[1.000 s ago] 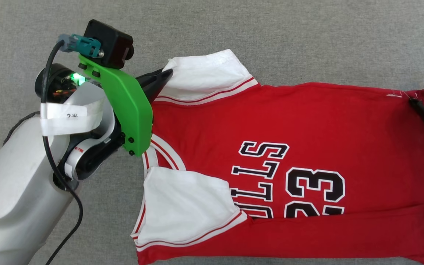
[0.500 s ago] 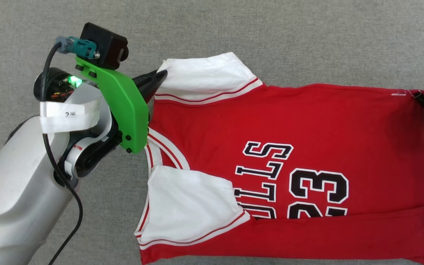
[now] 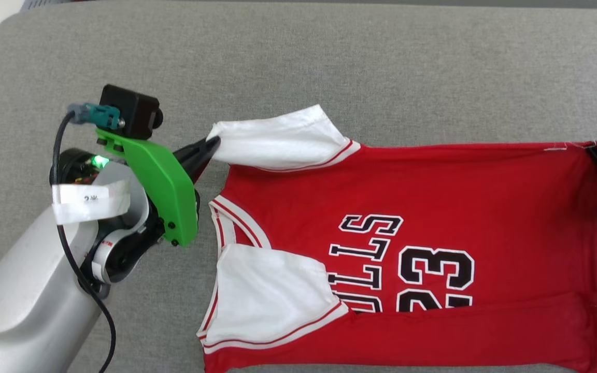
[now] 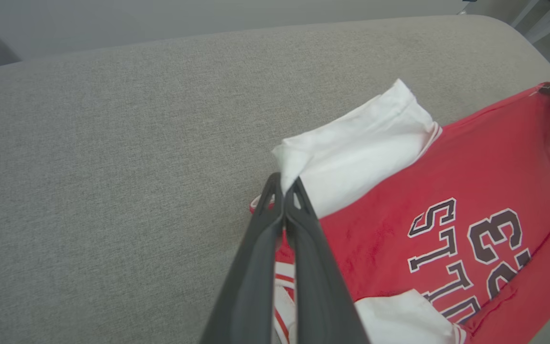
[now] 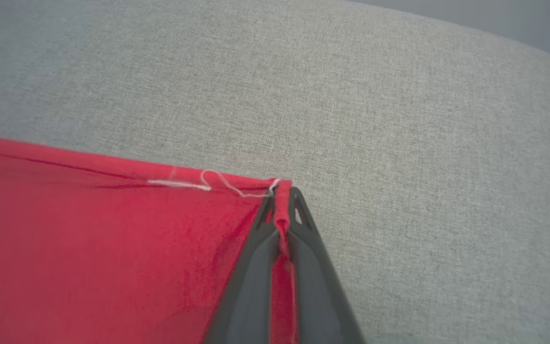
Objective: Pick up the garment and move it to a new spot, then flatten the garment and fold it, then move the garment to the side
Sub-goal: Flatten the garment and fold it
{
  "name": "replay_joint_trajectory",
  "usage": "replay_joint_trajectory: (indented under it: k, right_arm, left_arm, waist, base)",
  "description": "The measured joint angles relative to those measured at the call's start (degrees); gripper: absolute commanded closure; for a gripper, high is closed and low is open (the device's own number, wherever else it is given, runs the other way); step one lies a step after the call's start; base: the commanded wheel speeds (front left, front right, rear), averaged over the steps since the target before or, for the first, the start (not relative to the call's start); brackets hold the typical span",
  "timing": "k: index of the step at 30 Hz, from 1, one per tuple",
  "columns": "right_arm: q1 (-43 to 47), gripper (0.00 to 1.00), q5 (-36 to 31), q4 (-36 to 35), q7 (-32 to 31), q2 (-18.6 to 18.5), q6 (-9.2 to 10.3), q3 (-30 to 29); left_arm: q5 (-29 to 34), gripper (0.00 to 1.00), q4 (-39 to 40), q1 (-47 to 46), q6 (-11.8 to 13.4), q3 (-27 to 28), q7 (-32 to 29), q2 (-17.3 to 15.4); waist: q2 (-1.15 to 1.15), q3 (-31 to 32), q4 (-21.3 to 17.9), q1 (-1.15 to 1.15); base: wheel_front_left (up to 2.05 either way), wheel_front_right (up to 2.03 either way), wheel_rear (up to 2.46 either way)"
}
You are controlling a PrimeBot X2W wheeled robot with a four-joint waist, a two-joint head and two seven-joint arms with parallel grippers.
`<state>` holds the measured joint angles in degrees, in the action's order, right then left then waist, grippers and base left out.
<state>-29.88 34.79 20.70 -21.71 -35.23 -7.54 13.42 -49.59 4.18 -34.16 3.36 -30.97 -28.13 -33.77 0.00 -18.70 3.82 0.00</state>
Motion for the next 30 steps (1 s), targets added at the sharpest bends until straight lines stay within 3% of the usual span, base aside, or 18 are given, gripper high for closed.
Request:
replay_joint_trajectory:
  k: [8, 16, 21, 30]
  right_arm:
    - [8.49, 1.00, 4.76, -2.56, 4.59, -0.19, 0.00, -0.80]
    - [19.66, 1.00, 9.27, -8.34, 6.37, -2.33, 0.00, -2.37]
    - [25.48, 1.00, 11.49, -11.06, 5.45, -3.32, 0.00, -2.35]
    - [30.09, 1.00, 11.80, -12.11, 3.45, -6.17, 0.00, 0.55]
  left_arm:
    - [-0.74, 1.00, 3.09, 8.87, 2.21, -0.08, 2.47, -0.49]
    - [-2.38, 1.00, 9.32, 20.77, 6.47, -0.42, 4.46, -2.05]
    - [-2.83, 1.00, 9.37, 27.25, 6.75, -3.04, 4.80, -2.10]
    - [-2.91, 1.00, 4.31, 29.50, 5.54, -5.97, 5.92, -0.47]
  waist:
    - [0.00, 5.62, 0.16, 0.00]
    - [0.00, 9.19, 0.66, 0.00]
    - [0.00, 9.91, 1.17, 0.00]
    - [0.00, 9.92, 1.62, 0.00]
  base:
    - [0.00, 0.00, 0.00]
    - [0.00, 0.00, 0.00]
    - [0.00, 0.00, 0.00]
    - [0.00, 0.00, 0.00]
